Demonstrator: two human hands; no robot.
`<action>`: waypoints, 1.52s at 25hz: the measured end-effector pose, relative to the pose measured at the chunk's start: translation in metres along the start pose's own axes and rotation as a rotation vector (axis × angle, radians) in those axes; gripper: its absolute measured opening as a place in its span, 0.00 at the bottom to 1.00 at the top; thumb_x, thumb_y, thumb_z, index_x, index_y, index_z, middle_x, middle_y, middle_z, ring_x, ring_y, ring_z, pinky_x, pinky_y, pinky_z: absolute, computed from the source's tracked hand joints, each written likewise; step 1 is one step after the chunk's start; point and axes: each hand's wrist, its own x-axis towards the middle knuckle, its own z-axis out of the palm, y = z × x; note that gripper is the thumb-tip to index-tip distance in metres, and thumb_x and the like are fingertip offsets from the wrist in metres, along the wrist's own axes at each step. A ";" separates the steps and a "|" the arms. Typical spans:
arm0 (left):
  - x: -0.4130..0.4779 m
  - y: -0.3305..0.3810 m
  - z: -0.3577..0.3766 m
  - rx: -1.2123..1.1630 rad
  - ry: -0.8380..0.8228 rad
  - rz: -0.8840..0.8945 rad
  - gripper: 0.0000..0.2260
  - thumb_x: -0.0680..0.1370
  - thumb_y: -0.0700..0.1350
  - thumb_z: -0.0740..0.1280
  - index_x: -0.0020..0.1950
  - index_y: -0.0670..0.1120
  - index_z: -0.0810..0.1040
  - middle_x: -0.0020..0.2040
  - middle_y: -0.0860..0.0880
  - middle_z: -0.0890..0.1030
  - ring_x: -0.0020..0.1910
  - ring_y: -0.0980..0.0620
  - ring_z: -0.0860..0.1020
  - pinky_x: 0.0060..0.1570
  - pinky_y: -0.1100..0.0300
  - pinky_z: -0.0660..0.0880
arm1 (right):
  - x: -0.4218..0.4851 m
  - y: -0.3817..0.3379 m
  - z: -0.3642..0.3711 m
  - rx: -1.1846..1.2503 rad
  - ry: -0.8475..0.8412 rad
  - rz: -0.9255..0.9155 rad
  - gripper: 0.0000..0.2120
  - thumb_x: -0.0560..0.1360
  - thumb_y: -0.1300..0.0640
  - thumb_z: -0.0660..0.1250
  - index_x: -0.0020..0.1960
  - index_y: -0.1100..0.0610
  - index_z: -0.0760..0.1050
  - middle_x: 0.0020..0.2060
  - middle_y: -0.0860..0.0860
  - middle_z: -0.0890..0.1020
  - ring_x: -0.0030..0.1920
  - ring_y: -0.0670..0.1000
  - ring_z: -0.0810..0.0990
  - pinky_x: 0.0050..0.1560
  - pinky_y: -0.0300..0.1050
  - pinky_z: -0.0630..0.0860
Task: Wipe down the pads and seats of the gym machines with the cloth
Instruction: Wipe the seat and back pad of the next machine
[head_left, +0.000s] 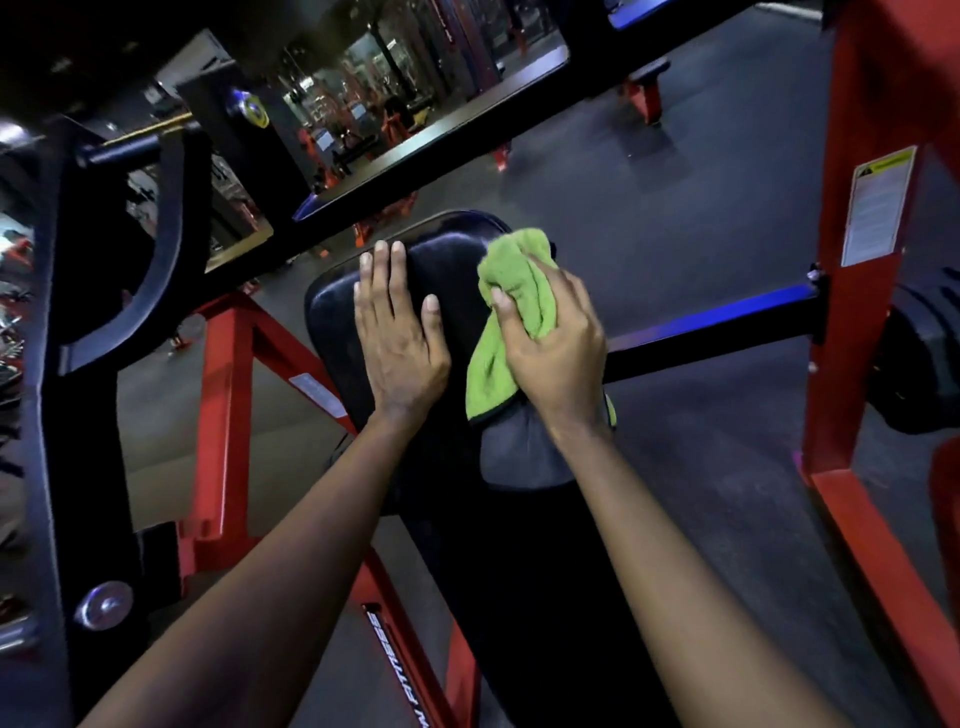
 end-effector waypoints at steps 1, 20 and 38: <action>0.001 0.001 0.000 -0.007 0.001 -0.002 0.25 0.84 0.47 0.56 0.80 0.39 0.58 0.80 0.42 0.59 0.81 0.44 0.53 0.78 0.44 0.53 | -0.019 0.010 -0.007 -0.014 0.005 0.008 0.22 0.78 0.46 0.72 0.69 0.51 0.77 0.61 0.49 0.80 0.63 0.49 0.79 0.60 0.36 0.72; -0.058 0.031 0.010 -0.018 -0.180 0.315 0.24 0.84 0.42 0.59 0.79 0.36 0.59 0.79 0.39 0.59 0.80 0.42 0.55 0.79 0.50 0.49 | -0.139 0.064 -0.046 -0.190 -0.068 0.183 0.33 0.74 0.33 0.71 0.73 0.48 0.72 0.69 0.50 0.76 0.71 0.51 0.73 0.66 0.45 0.73; -0.078 0.014 0.008 -0.028 -0.368 0.798 0.23 0.85 0.44 0.60 0.79 0.40 0.61 0.80 0.43 0.60 0.80 0.47 0.55 0.78 0.48 0.54 | -0.266 0.121 -0.092 -0.141 0.082 0.563 0.22 0.76 0.41 0.67 0.67 0.47 0.72 0.59 0.48 0.81 0.58 0.50 0.80 0.57 0.56 0.79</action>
